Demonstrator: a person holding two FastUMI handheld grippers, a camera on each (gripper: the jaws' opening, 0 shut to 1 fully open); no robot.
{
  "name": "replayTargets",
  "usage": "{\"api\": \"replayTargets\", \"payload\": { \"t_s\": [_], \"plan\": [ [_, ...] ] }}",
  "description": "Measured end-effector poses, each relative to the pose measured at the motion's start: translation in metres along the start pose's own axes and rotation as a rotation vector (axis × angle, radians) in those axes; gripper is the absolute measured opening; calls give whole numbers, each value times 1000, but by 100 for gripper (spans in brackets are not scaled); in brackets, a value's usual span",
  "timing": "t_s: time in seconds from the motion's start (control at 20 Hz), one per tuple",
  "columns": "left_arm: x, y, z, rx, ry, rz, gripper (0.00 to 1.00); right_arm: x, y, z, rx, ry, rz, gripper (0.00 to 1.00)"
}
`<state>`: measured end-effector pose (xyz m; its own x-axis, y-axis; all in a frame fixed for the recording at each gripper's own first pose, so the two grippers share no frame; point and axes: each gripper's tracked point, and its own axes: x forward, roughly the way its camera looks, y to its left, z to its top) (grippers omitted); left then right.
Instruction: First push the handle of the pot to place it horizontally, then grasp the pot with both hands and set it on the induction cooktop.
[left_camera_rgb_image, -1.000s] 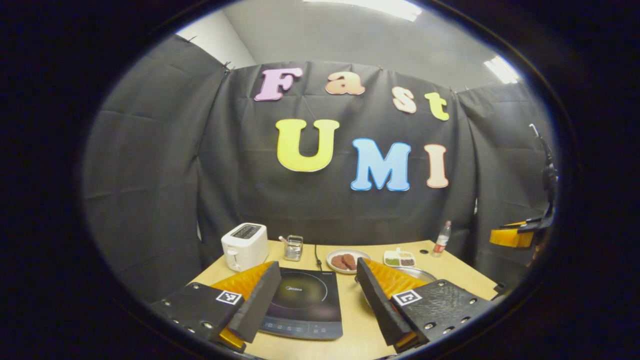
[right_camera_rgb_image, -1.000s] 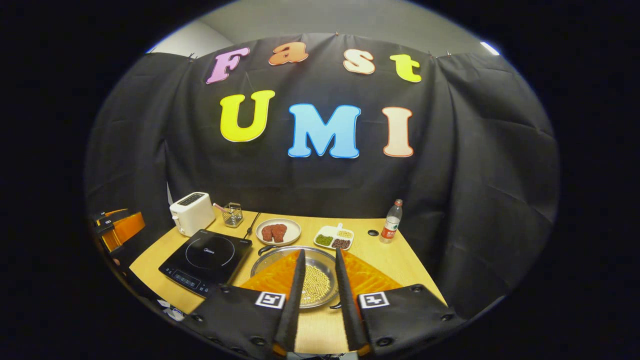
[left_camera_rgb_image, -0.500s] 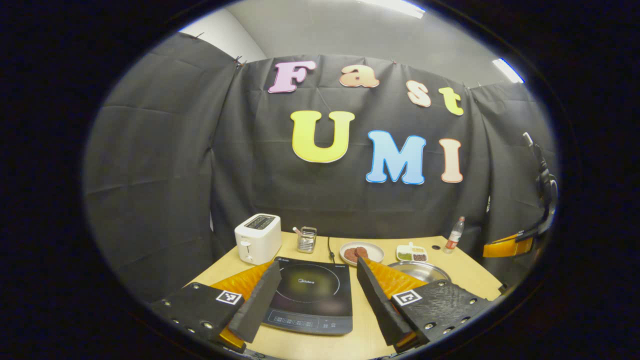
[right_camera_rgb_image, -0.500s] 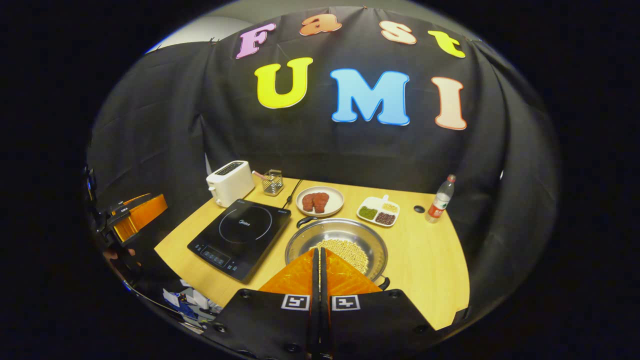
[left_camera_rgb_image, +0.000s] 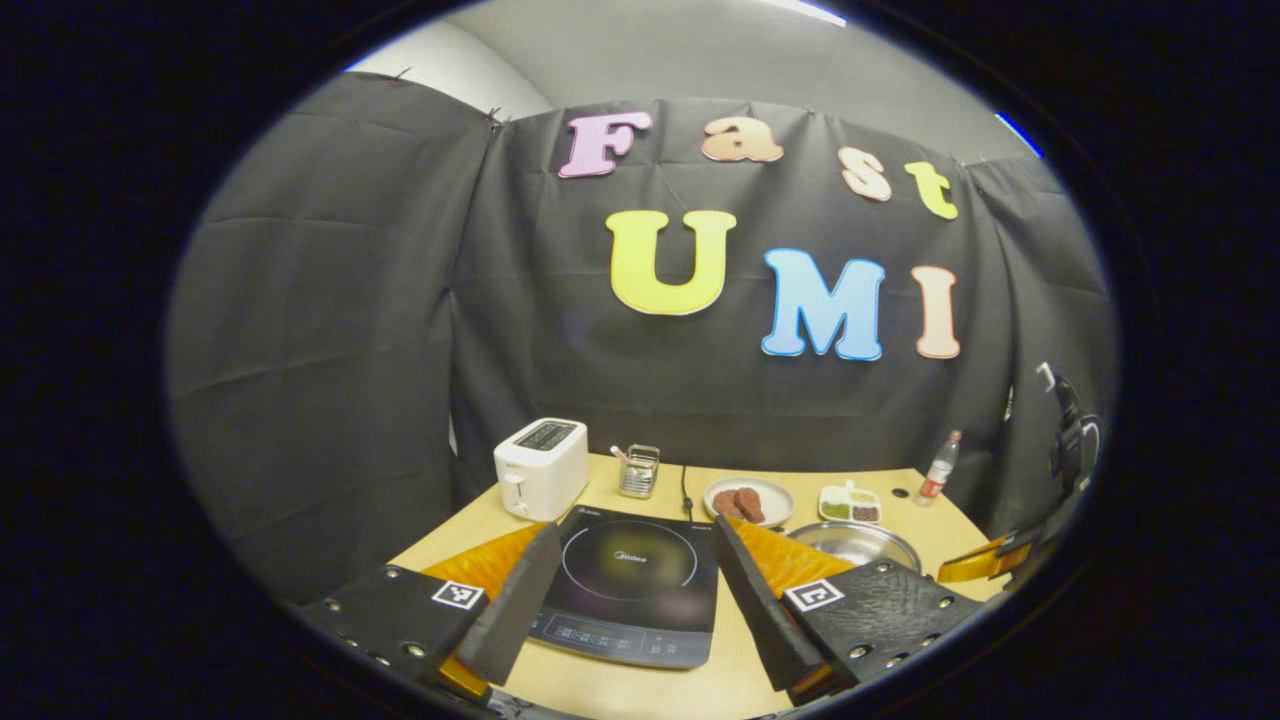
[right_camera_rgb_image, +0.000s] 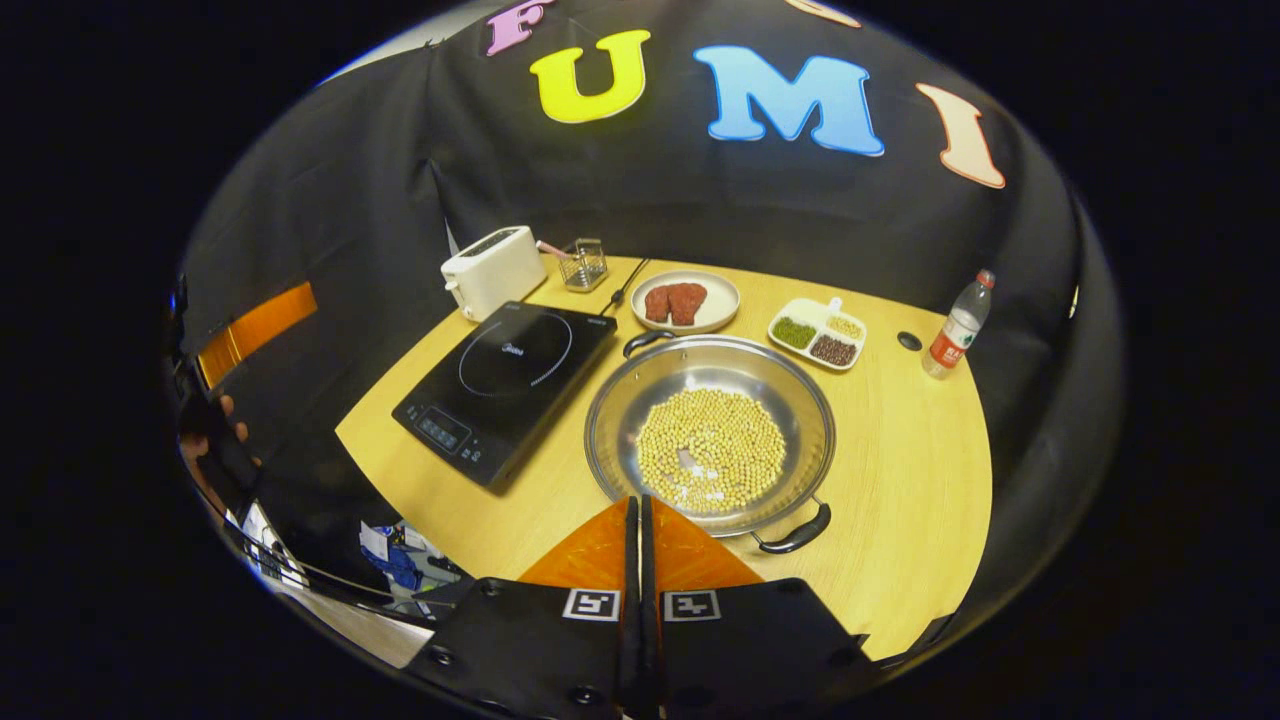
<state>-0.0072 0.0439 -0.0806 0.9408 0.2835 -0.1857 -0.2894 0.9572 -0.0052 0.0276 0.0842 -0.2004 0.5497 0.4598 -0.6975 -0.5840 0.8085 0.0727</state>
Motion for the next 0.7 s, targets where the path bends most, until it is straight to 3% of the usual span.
{"api": "replayTargets", "payload": {
  "t_s": [0.1,0.25,0.35,0.5,0.65,0.7],
  "plan": [
    [2,-5,-6,-8,22,22,96,10,-13,-15,-23,62,3,2],
    [2,-21,-12,-35,60,33,89,22,-34,-33,-51,124,15,0],
    [2,-33,-9,-41,58,37,93,30,-47,-46,-55,159,20,0],
    [1,-52,-8,-20,57,45,89,44,-61,-63,-51,208,37,0],
    [-5,-67,-11,13,63,57,93,59,-69,-74,-52,240,60,2],
    [-5,-72,-15,18,71,60,89,62,-69,-76,-46,256,71,2]
  ]
}}
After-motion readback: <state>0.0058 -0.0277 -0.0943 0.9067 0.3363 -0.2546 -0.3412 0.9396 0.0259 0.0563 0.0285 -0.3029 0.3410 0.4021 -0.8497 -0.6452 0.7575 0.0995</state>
